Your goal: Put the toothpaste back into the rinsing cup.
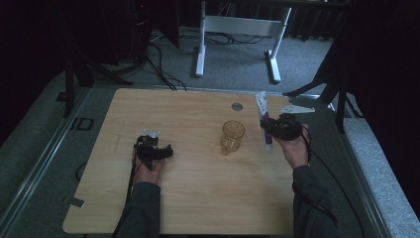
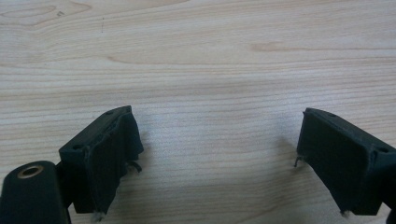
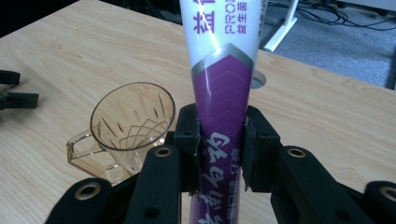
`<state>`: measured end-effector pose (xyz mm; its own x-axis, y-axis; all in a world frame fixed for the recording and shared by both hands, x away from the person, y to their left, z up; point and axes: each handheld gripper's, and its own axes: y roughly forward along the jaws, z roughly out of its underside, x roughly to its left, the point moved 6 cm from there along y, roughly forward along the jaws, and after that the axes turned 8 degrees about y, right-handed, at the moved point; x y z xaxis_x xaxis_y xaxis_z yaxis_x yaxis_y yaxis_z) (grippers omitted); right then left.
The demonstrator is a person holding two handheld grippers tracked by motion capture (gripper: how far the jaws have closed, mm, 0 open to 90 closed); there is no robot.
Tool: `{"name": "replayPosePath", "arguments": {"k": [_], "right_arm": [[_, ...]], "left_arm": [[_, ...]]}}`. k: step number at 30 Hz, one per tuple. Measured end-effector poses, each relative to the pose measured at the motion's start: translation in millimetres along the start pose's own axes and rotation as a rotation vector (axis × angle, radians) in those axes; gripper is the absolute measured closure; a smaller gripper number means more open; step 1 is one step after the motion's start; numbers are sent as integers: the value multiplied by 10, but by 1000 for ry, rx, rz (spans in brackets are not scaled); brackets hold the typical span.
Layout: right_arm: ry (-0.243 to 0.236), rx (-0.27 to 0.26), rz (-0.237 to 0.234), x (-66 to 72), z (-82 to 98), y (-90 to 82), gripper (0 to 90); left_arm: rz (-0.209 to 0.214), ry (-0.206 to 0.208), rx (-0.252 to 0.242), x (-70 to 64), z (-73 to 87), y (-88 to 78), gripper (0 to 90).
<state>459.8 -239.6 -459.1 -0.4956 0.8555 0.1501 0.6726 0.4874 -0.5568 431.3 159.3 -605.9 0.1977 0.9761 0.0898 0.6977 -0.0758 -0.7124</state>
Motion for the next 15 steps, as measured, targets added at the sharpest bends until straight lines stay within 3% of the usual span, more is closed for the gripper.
{"name": "replayPosePath", "arguments": {"k": [15], "right_arm": [[19,-39,-13,30,-99,24,712]], "left_arm": [[0,-1,-1,0,0,1,114]]}}
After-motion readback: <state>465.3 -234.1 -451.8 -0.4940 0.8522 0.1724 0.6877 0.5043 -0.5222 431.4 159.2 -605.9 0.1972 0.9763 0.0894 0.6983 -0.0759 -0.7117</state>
